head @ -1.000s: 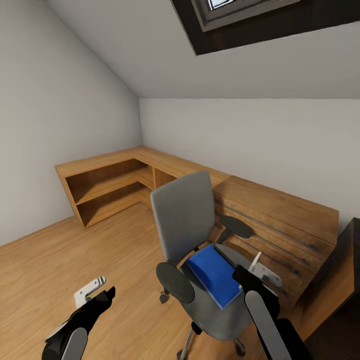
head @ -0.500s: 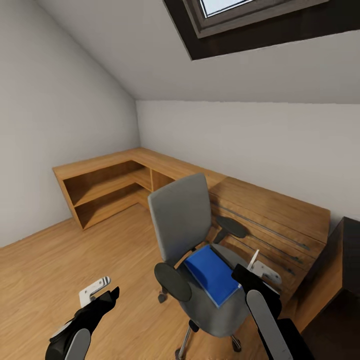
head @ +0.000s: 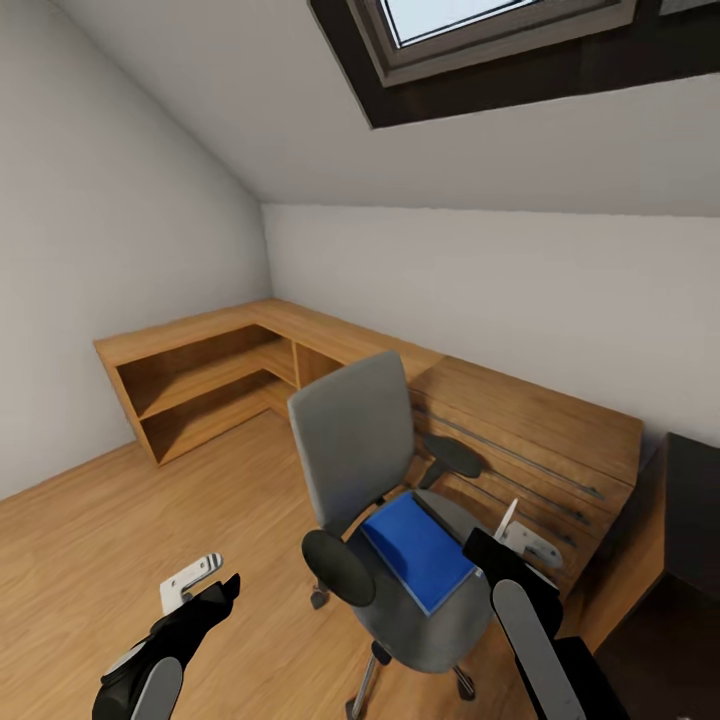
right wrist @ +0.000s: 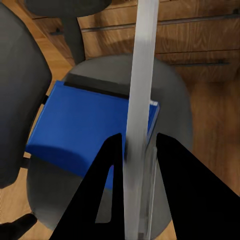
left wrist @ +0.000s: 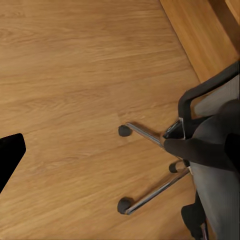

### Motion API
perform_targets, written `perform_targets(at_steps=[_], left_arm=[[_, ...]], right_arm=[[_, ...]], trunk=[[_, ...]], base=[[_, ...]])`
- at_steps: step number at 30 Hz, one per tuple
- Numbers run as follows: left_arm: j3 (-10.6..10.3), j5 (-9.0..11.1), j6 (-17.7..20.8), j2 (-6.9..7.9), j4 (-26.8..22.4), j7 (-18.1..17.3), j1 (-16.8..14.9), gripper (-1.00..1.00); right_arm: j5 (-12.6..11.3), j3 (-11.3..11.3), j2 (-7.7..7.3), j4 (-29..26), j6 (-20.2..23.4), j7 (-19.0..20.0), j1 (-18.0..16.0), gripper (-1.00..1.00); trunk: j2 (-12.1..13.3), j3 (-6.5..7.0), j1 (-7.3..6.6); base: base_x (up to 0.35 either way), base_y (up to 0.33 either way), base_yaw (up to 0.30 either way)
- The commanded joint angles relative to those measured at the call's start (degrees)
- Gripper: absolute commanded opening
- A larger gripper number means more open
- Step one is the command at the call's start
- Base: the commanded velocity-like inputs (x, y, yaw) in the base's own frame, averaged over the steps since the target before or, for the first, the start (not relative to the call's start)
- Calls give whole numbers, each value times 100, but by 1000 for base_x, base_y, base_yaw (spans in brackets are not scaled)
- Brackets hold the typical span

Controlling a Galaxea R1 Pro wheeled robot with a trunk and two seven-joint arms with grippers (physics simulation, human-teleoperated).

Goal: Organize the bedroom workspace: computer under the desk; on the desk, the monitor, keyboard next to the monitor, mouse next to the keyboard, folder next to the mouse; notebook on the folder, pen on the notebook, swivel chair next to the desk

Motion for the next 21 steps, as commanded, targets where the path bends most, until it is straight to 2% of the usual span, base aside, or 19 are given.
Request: perform_targets(at_steps=[1,11,15,21], left_arm=[[4,61,18,-3,-9,43,-4,100],[-1,58,19,-5,-9,50,-4,100],[-8,56,19,-6,-9,50,-4,100],[-32,55,19,-11,-9,50,-4,100]], right_arm=[[-29,2,0,-8,27,-41,-6,-100],[-22,-7,-6,-8,27,-41,-5,-100],[-21,-9,-6,-8,26,-41,-6,-100],[-21,-16,-7,-8,26,-41,-6,-100]], trunk=[[37,12,-22],[439,192,-242],[599,264,-330],[840,371,-462]], base=[[0,0,0],[-1,0,-6],[-83,0,-161],[-247,-42,-193]])
